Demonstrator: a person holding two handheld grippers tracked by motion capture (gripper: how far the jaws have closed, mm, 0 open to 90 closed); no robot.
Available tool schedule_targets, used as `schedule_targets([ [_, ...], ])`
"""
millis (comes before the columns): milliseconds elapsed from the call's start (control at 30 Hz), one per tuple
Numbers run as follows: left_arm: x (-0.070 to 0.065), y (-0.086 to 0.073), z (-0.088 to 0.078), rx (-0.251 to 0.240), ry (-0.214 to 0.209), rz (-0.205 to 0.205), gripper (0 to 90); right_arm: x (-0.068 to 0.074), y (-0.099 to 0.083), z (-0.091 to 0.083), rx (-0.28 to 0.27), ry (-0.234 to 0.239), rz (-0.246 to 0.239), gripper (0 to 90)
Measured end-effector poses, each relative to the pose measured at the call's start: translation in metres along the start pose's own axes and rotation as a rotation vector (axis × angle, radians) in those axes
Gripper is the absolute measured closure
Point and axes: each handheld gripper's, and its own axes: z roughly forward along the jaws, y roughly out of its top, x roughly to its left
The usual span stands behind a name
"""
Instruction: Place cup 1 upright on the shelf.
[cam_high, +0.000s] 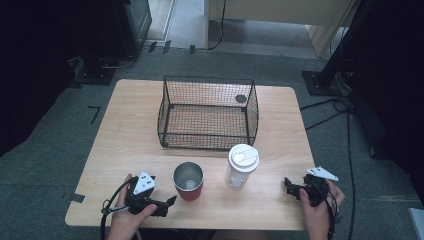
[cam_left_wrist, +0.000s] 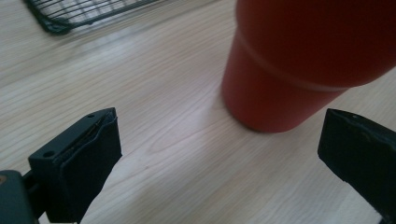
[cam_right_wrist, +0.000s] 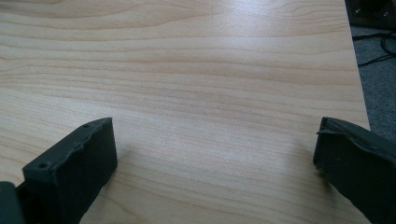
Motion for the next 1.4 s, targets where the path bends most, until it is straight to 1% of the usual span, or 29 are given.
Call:
schedule_targets([
  [267, -0.019, 0.007, 0.008, -0.013, -0.023, 0.025, 0.1, 0.000, 0.000, 0.000, 0.000, 0.000, 0.000, 0.0],
  [300, -0.023, 0.009, 0.009, -0.019, -0.018, 0.031, 0.1, 0.000, 0.000, 0.000, 0.000, 0.000, 0.000, 0.0],
  [333, -0.023, 0.009, 0.009, -0.019, -0.018, 0.031, 0.1, 0.000, 0.000, 0.000, 0.000, 0.000, 0.000, 0.0],
  [433, -0.030, 0.015, 0.012, -0.036, 0.001, 0.031, 0.1, 0.000, 0.000, 0.000, 0.000, 0.000, 0.000, 0.0],
  [500, -0.033, 0.019, 0.012, -0.053, -0.002, 0.030, 0.1, 0.000, 0.000, 0.000, 0.000, 0.000, 0.000, 0.0],
  [567, -0.035, 0.021, 0.012, -0.058, -0.003, 0.033, 0.1, 0.000, 0.000, 0.000, 0.000, 0.000, 0.000, 0.0],
  [667, -0.040, 0.027, 0.014, -0.073, 0.006, 0.030, 0.1, 0.000, 0.000, 0.000, 0.000, 0.000, 0.000, 0.0],
  [700, -0.043, 0.030, 0.015, -0.083, 0.017, 0.027, 0.1, 0.000, 0.000, 0.000, 0.000, 0.000, 0.000, 0.0],
  [733, -0.043, 0.030, 0.015, -0.083, 0.017, 0.027, 0.1, 0.000, 0.000, 0.000, 0.000, 0.000, 0.000, 0.0],
  [833, -0.048, 0.039, 0.018, -0.095, 0.034, 0.023, 0.1, 0.000, 0.000, 0.000, 0.000, 0.000, 0.000, 0.0],
  [900, -0.049, 0.041, 0.018, -0.096, 0.038, 0.022, 0.1, 0.000, 0.000, 0.000, 0.000, 0.000, 0.000, 0.0],
  [1000, -0.053, 0.047, 0.022, -0.100, 0.053, 0.026, 0.2, 0.000, 0.000, 0.000, 0.000, 0.000, 0.000, 0.0],
  [1133, -0.055, 0.051, 0.025, -0.097, 0.063, 0.024, 0.6, 0.000, 0.000, 0.000, 0.000, 0.000, 0.000, 0.0],
  [1167, -0.056, 0.051, 0.024, -0.105, 0.084, 0.024, 5.1, 0.000, 0.000, 0.000, 0.000, 0.000, -0.001, 0.0],
  [1200, -0.057, 0.052, 0.025, -0.104, 0.087, 0.025, 7.2, 0.000, 0.000, 0.000, 0.000, 0.000, 0.000, 0.0],
  [1400, -0.058, 0.053, 0.024, -0.102, 0.103, 0.041, 8.0, 0.000, 0.000, 0.000, 0.000, 0.000, 0.000, 0.0],
])
